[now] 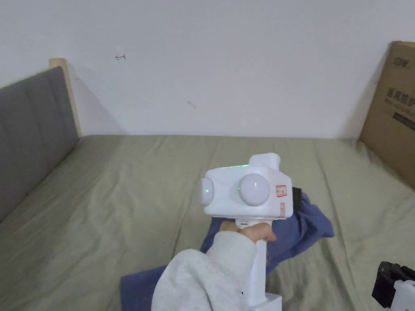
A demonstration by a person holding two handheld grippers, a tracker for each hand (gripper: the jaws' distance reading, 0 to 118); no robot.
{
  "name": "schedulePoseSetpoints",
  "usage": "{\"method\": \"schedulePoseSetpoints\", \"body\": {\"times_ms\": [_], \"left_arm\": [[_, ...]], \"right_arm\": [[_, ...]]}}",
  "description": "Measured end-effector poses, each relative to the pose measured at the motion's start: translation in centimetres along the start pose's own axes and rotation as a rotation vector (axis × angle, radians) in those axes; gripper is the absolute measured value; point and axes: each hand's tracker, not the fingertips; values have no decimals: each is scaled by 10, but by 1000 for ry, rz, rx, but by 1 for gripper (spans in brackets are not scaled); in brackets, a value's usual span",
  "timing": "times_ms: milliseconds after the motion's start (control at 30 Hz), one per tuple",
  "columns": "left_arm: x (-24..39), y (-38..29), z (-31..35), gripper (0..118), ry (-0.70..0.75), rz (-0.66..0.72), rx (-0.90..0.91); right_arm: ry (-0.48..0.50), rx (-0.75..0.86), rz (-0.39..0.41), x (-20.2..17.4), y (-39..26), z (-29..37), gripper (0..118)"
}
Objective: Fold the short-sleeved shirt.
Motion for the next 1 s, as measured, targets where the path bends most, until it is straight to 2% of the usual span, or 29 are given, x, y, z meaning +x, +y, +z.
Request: {"method": "schedulePoseSetpoints", "body": {"times_ms": [33,67,167,300,367,400,467,500,533,567,600,700,733,767,800,833,867,933,1000], "left_arm": [[19,-9,-16,3,-16,-60,-45],[31,-19,-30,3,-17,-59,-80],[39,-80,-85,3,-117,79,-242],[34,-176,-133,3,-43,-3,-527],[25,-203,-139,5,7,-7,-568],[20,-210,-138,10,-4,6,-554],[11,-205,-126,35,-87,91,-473],[12,-199,-124,58,-108,120,-483],[13,-190,-122,95,-104,119,-496],[15,-183,-117,111,-99,106,-497],[19,-177,-110,116,-102,82,-480],[17,-155,-78,114,-69,7,-359],[11,-149,-65,107,-60,11,-349],[3,-145,-53,90,-60,19,-338],[-7,-142,-38,60,-37,39,-306],[-21,-141,-24,12,2,55,-292],[-32,-144,-12,1,51,53,-282],[-61,-157,10,0,195,56,-268],[-96,-169,27,0,250,106,-297]], "right_arm": [[-26,1,-15,12,1,1,0],[-47,-3,-24,22,1,1,0],[-118,-20,-59,56,-4,1,0],[-174,-73,-109,90,-20,-6,0],[-193,-104,-141,100,-31,-12,0],[-197,-123,-162,104,-35,-15,0],[-184,-150,-183,108,-43,-20,0],[-184,-157,-186,106,-46,-24,0],[-185,-166,-183,104,-48,-27,0],[-178,-176,-178,101,-49,-28,0],[-164,-184,-171,97,-49,-29,0],[-120,-185,-136,79,-49,-29,0],[-106,-185,-123,73,-48,-30,0],[-94,-187,-112,67,-48,-30,0],[-76,-189,-100,60,-48,-30,0],[-53,-189,-86,54,-49,-29,0],[-39,-191,-75,48,-50,-29,0],[-13,-196,-48,30,-52,-28,0],[20,-209,-31,17,-54,-30,0]]}}
